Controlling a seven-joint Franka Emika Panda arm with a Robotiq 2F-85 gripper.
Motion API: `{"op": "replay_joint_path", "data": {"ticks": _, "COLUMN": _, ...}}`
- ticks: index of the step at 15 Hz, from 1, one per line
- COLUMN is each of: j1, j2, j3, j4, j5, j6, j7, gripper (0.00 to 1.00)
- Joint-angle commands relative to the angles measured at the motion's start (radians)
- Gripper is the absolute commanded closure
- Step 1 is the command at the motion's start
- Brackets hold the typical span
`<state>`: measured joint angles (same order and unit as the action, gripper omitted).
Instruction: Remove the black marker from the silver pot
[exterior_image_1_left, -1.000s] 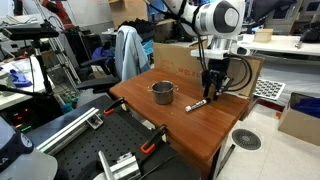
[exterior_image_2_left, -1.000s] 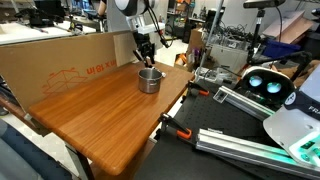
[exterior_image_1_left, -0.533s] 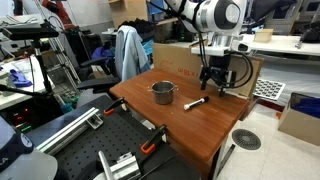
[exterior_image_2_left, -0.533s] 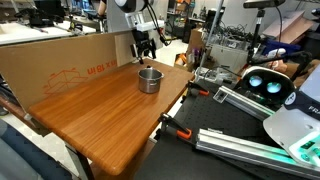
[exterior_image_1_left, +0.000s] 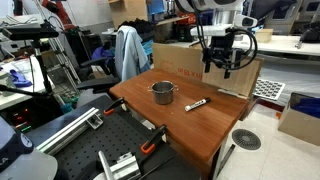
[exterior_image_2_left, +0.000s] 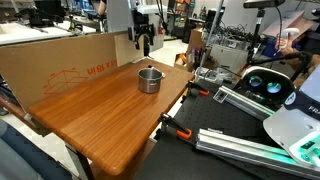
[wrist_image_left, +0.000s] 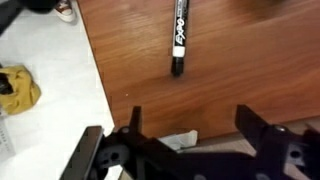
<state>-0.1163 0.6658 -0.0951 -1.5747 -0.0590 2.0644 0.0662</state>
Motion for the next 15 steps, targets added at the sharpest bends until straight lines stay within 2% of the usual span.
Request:
{"op": "replay_joint_path", "data": {"ticks": 1, "j1": -0.013, "j2": -0.201, "j3": 0.017, "j4": -0.240, "j5": 0.039, "j6": 0.173, "j7": -0.042, "gripper": 0.00}}
{"op": "replay_joint_path", "data": {"ticks": 3, "j1": -0.009, "j2": -0.289, "j3": 0.018, "j4": -0.330, "j5": 0.046, "j6": 0.218, "j7": -0.051, "gripper": 0.00}}
{"op": "replay_joint_path", "data": {"ticks": 4, "j1": 0.003, "j2": -0.198, "j3": 0.001, "j4": -0.202, "j5": 0.019, "j6": 0.129, "j7": -0.024, "gripper": 0.00}}
{"op": "replay_joint_path", "data": {"ticks": 6, "j1": 0.004, "j2": -0.233, "j3": 0.001, "j4": -0.232, "j5": 0.019, "j6": 0.132, "j7": -0.024, "gripper": 0.00}}
{"op": "replay_joint_path", "data": {"ticks": 15, "j1": 0.003, "j2": -0.206, "j3": 0.001, "j4": -0.214, "j5": 0.019, "j6": 0.132, "j7": -0.024, "gripper": 0.00}}
